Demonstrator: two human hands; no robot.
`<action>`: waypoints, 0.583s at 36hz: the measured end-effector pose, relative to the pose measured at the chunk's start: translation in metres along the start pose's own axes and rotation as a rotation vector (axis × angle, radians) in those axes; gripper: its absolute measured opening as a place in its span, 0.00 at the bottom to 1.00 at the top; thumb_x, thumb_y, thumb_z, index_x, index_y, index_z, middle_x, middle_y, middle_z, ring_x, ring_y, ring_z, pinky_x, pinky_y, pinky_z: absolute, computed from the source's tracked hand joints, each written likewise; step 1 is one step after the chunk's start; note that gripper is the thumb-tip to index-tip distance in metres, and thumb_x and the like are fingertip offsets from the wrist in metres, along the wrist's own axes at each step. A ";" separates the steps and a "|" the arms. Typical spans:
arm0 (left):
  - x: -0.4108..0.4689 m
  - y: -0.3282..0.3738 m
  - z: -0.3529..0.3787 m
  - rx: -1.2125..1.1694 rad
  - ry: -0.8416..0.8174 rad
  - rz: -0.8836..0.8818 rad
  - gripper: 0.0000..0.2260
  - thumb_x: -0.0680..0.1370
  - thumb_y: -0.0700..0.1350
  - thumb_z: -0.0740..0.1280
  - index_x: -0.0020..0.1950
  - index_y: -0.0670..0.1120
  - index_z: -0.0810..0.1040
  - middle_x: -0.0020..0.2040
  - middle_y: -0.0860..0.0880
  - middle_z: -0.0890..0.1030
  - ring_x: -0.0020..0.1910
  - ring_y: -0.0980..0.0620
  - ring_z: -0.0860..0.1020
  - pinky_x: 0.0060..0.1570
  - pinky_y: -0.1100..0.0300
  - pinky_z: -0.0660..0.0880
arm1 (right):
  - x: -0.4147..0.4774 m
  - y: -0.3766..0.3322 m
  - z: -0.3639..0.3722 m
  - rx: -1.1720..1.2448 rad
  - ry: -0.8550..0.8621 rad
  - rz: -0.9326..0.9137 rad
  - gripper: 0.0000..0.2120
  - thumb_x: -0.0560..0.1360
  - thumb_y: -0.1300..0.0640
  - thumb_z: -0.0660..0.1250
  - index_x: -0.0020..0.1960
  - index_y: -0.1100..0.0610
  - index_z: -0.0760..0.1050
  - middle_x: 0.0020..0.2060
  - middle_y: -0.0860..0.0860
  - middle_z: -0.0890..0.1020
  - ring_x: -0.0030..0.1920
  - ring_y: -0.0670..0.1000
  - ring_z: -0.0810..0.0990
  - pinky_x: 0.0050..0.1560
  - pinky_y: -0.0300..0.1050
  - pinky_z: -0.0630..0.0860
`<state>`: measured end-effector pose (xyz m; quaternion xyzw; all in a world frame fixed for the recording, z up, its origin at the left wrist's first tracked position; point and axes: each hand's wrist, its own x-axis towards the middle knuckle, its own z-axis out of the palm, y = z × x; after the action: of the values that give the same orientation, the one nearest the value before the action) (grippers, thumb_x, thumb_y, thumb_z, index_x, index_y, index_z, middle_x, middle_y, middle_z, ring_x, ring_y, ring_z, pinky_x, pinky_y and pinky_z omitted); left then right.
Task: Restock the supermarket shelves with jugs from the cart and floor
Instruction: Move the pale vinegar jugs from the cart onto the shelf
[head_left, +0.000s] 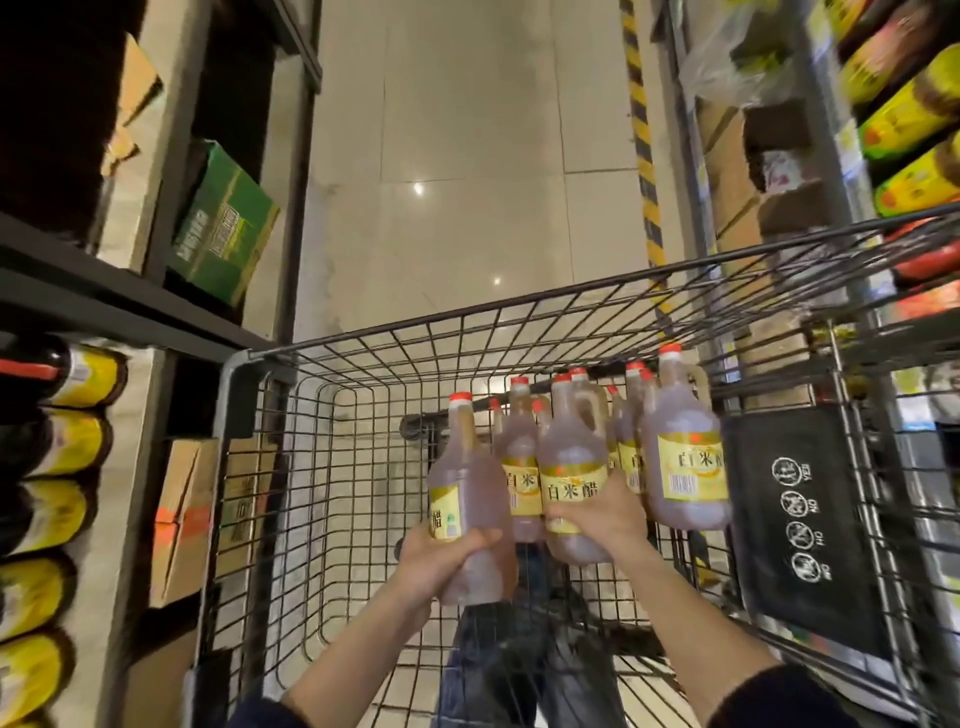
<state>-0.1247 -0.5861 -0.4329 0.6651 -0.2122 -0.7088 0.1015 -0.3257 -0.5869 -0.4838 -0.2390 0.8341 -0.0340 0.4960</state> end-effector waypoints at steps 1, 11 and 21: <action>-0.003 0.000 0.000 0.007 0.012 0.000 0.24 0.61 0.43 0.80 0.54 0.42 0.78 0.46 0.42 0.85 0.46 0.42 0.84 0.50 0.48 0.80 | -0.002 0.001 -0.002 0.009 -0.018 0.000 0.41 0.54 0.48 0.80 0.61 0.58 0.67 0.52 0.54 0.80 0.52 0.56 0.80 0.50 0.47 0.76; -0.039 0.004 0.015 0.004 -0.007 0.070 0.28 0.56 0.47 0.79 0.53 0.44 0.76 0.43 0.46 0.86 0.43 0.47 0.84 0.38 0.57 0.80 | -0.036 0.018 -0.024 0.258 -0.055 -0.084 0.45 0.46 0.44 0.81 0.60 0.53 0.69 0.51 0.49 0.81 0.53 0.52 0.80 0.57 0.52 0.77; -0.099 0.026 0.041 0.052 0.004 0.196 0.25 0.62 0.42 0.79 0.55 0.41 0.75 0.41 0.45 0.85 0.41 0.47 0.83 0.33 0.58 0.78 | -0.118 0.017 -0.086 0.417 -0.035 -0.216 0.38 0.59 0.60 0.81 0.62 0.56 0.63 0.50 0.50 0.78 0.52 0.51 0.77 0.56 0.46 0.74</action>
<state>-0.1589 -0.5604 -0.3314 0.6449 -0.2942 -0.6885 0.1535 -0.3584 -0.5362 -0.3500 -0.2199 0.7697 -0.2544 0.5427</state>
